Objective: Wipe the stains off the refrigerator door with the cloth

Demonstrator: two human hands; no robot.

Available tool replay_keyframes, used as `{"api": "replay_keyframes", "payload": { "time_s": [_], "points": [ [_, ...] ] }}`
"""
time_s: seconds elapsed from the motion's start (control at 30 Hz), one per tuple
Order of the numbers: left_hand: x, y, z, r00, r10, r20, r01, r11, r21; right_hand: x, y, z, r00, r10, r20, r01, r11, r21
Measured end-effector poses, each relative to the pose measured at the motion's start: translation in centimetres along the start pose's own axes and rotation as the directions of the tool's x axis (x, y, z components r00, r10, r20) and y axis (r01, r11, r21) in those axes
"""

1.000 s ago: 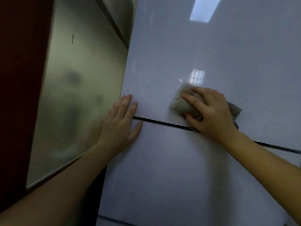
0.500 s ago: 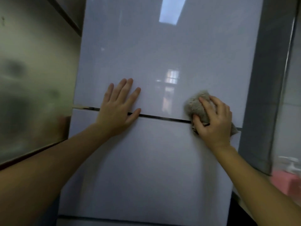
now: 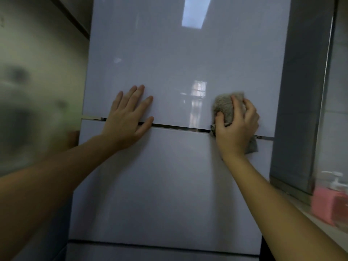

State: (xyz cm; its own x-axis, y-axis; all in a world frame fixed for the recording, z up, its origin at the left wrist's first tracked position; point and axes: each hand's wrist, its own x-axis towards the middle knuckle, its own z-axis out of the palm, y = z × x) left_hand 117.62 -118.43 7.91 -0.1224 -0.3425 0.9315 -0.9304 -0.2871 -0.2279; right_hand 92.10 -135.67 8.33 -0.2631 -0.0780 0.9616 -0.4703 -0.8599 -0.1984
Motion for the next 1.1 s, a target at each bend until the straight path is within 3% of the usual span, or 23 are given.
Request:
{"api": "replay_keyframes", "payload": {
  "time_s": [0.07,0.13,0.17,0.23,0.27,0.3,0.33,0.37,0.43,0.5,0.53,0.6,0.67,0.73,0.8,0.87,0.93,0.97,1.0,1.03,1.1],
  "points": [
    [-0.6,-0.8,-0.3,0.999,-0.025,-0.03,0.025,1.0,0.008,-0.4,-2.9,1.8,0.992,-0.101,0.069,0.101,0.995,0.008],
    [-1.3,-1.9,-0.4,0.996,-0.069,-0.054,0.07,0.997,0.02,-1.9,-5.2,3.2,0.926,-0.339,0.166,0.343,0.939,0.009],
    [-1.7,-2.4,-0.3,0.994,-0.095,-0.058,0.097,0.995,0.027,-2.8,-6.1,3.6,0.84,-0.491,0.229,0.496,0.867,0.039],
    [-2.6,-3.1,0.1,0.992,-0.121,-0.045,0.123,0.991,0.046,-4.1,-6.6,3.9,0.585,-0.746,0.32,0.745,0.649,0.152],
    [-2.9,-3.2,0.2,0.993,-0.111,-0.037,0.113,0.992,0.054,-3.9,-6.4,3.9,0.474,-0.816,0.332,0.811,0.551,0.196],
    [-3.0,-3.3,0.4,0.995,-0.095,-0.032,0.096,0.994,0.055,-3.2,-6.0,3.8,0.419,-0.844,0.335,0.838,0.501,0.215],
    [-3.0,-3.4,0.5,0.996,-0.085,-0.032,0.087,0.995,0.047,-2.1,-5.4,3.7,0.426,-0.843,0.33,0.837,0.505,0.211],
    [-3.0,-3.5,0.4,0.996,-0.085,-0.031,0.086,0.996,0.038,-0.7,-4.6,3.6,0.477,-0.82,0.316,0.818,0.546,0.183],
    [-2.9,-3.8,0.2,0.996,-0.08,-0.025,0.081,0.996,0.029,2.7,-3.0,3.2,0.661,-0.7,0.27,0.711,0.699,0.072],
    [-3.0,-4.0,0.1,0.998,-0.064,-0.019,0.065,0.997,0.029,5.8,-2.4,2.7,0.872,-0.455,0.178,0.466,0.884,-0.024],
    [-3.1,-4.1,0.0,0.999,-0.054,-0.01,0.054,0.998,0.027,6.6,-2.6,2.6,0.94,-0.316,0.13,0.324,0.945,-0.042],
    [-3.1,-4.2,0.0,0.999,-0.041,0.007,0.041,0.999,0.018,6.3,-3.8,3.0,0.979,-0.186,0.087,0.192,0.98,-0.061],
    [-3.2,-4.2,0.1,0.999,-0.04,0.021,0.04,0.999,-0.002,3.7,-5.6,3.6,0.942,-0.301,0.147,0.31,0.95,-0.04],
    [-3.2,-4.3,0.1,0.999,-0.04,0.027,0.041,0.999,-0.016,0.1,-6.9,4.4,0.822,-0.51,0.252,0.525,0.851,0.01],
    [-3.2,-4.6,-0.1,1.0,-0.026,0.016,0.026,1.0,-0.004,-4.1,-7.9,5.0,0.653,-0.686,0.321,0.694,0.712,0.109],
    [-3.2,-5.1,-0.5,1.0,-0.009,0.029,0.008,1.0,0.028,-8.5,-8.5,5.2,0.426,-0.84,0.337,0.813,0.518,0.265],
    [-3.0,-5.5,-0.9,0.998,0.017,0.057,-0.02,0.998,0.061,-12.0,-8.7,5.1,0.197,-0.915,0.351,0.855,0.335,0.395],
    [-3.1,-5.7,-1.1,0.998,0.028,0.063,-0.033,0.996,0.079,-12.8,-8.5,5.1,0.142,-0.922,0.36,0.856,0.297,0.422],
    [-3.4,-6.0,-1.3,0.998,0.033,0.058,-0.038,0.995,0.094,-12.9,-8.4,5.1,0.144,-0.919,0.366,0.855,0.302,0.421],
    [-4.0,-6.4,-1.4,0.999,0.02,0.037,-0.023,0.994,0.105,-12.4,-8.3,5.1,0.197,-0.909,0.366,0.852,0.344,0.395],
    [-6.1,-7.3,-1.5,0.997,-0.069,-0.023,0.071,0.993,0.098,-10.6,-8.5,5.3,0.376,-0.854,0.361,0.818,0.488,0.305]
  ]
}}
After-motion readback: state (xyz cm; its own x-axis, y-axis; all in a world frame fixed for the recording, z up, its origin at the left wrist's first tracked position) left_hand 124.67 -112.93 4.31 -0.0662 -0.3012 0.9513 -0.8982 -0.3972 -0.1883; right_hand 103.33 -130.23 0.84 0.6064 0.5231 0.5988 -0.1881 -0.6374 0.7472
